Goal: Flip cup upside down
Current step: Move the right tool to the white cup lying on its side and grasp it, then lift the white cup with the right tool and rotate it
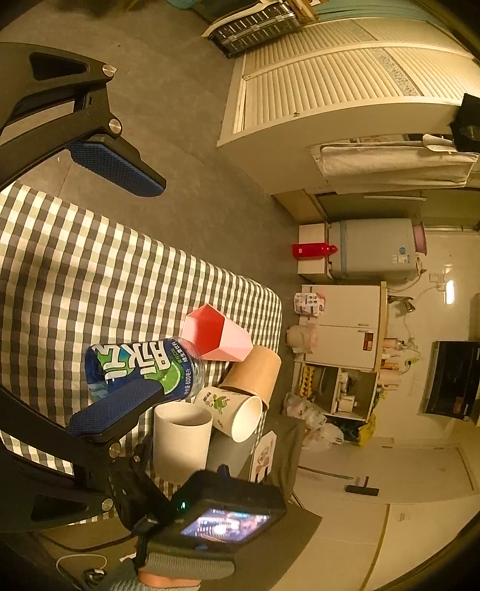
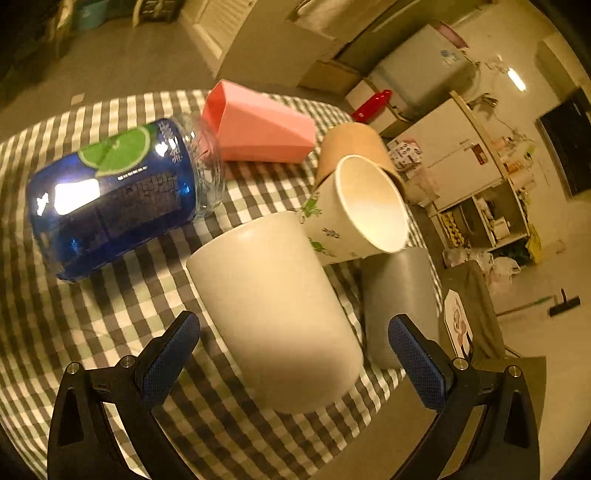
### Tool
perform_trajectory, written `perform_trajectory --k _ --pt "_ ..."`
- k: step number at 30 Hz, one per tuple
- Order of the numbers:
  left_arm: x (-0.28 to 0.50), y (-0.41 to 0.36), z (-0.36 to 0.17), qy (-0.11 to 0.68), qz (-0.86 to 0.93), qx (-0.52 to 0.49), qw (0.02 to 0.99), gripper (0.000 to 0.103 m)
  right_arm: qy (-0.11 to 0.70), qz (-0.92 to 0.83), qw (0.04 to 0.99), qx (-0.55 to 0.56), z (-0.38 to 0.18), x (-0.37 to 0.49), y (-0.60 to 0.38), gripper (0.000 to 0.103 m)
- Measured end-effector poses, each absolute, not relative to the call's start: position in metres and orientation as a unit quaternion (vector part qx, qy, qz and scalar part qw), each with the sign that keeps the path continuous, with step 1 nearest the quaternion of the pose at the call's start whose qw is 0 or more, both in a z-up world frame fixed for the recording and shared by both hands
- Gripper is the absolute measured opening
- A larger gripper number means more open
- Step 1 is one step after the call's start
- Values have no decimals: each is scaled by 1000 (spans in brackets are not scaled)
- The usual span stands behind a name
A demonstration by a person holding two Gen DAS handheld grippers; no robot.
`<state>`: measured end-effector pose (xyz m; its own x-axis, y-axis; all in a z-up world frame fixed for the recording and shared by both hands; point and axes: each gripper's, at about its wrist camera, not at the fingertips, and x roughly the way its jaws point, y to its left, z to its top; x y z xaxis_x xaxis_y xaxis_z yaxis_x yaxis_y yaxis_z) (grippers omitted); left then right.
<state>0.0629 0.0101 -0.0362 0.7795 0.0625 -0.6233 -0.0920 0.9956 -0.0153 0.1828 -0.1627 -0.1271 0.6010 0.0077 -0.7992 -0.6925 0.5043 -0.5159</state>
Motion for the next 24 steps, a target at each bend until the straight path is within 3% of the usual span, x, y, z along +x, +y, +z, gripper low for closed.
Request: perform_trajectory --k 6,9,13,24 --pt "70 13 -42 340 39 -28 939 102 396 226 760 -463 -146 196 -153 100" --pt "72 14 -43 342 39 -29 938 102 410 223 754 -462 -154 205 -152 85" --pt "72 17 -43 344 38 -32 938 102 423 206 756 -454 -151 206 -154 82" --pt "71 25 -39 346 41 -48 936 102 559 160 799 -156 -107 136 -191 78"
